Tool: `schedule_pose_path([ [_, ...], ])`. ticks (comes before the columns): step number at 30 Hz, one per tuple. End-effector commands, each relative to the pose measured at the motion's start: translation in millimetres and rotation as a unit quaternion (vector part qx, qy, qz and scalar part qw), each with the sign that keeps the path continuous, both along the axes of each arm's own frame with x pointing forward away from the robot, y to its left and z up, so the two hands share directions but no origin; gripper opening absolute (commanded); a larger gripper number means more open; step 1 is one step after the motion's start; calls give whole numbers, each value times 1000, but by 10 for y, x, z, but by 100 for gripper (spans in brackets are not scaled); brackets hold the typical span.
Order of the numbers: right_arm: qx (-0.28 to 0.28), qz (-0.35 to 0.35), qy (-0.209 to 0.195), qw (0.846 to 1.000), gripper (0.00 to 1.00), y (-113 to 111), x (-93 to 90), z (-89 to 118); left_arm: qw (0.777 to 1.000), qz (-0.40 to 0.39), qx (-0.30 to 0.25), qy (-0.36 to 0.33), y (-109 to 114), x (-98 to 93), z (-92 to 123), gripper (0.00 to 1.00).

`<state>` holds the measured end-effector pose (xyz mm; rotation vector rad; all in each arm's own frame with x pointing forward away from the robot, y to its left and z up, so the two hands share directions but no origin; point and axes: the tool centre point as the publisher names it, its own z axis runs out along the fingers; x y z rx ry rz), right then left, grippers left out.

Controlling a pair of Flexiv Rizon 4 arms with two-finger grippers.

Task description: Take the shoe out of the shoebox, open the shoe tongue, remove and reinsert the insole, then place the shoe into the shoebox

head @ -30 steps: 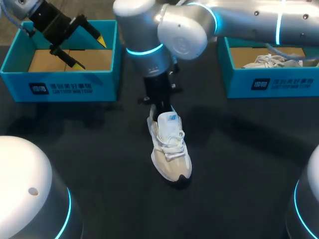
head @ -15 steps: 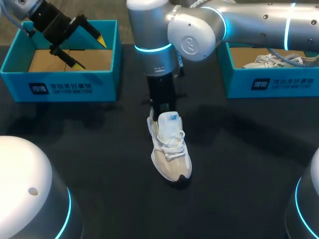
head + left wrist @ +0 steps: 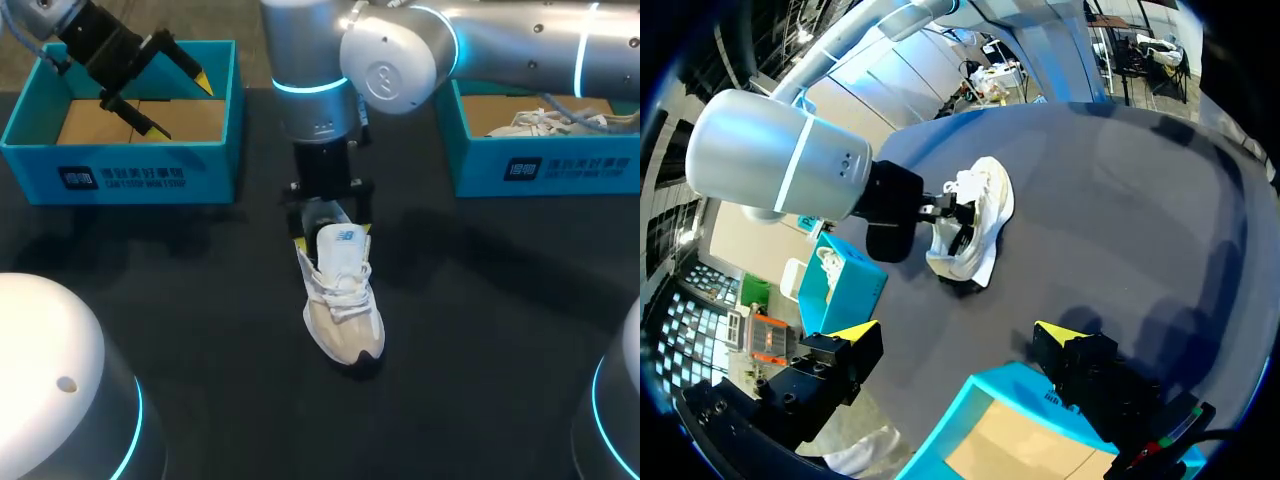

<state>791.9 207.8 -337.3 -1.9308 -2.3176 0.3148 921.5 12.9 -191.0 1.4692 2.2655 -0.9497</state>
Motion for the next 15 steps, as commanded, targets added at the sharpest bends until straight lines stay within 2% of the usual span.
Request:
schedule_pose_path([
  [1, -2, 1, -1, 1000, 100, -8, -14, 23, 1000, 0, 2, -1, -1, -8, 6, 100],
  [8, 1, -9, 9, 1000, 100, -80, -72, -43, 1000, 0, 2, -1, -1, -8, 6, 100],
  [15, -5, -14, 8, 1000, 100, -96, -119, -13, 1000, 0, 2, -1, -1, -8, 6, 100],
])
